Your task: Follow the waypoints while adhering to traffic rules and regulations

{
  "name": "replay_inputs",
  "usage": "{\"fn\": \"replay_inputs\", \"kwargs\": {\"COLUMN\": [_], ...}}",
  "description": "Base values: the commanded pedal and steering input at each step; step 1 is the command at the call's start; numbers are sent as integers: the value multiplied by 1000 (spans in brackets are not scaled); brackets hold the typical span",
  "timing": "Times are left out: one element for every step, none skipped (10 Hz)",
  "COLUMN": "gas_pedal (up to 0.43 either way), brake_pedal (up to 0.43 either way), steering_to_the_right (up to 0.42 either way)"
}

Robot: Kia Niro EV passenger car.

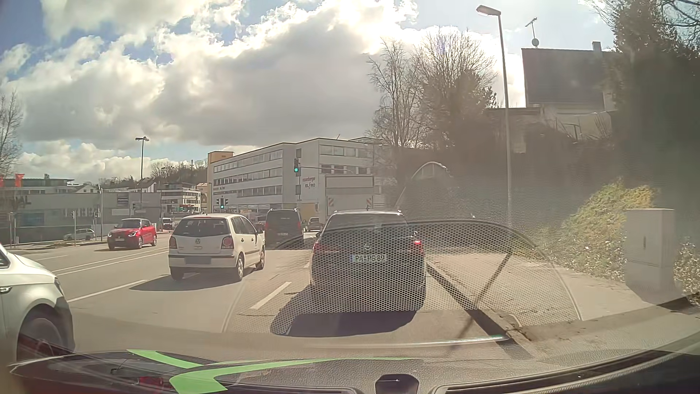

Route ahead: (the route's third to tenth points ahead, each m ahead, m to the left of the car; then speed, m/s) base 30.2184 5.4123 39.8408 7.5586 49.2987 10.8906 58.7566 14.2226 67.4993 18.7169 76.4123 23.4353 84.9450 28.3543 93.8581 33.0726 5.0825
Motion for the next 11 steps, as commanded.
{"fn": "replay_inputs", "kwargs": {"gas_pedal": [98,110,118,118,118,118,118,118,87,67,28], "brake_pedal": [0,0,0,0,0,0,0,0,0,0,0], "steering_to_the_right": [4,4,4,4,3,-1,-2,-2,-2,-2,-2]}}
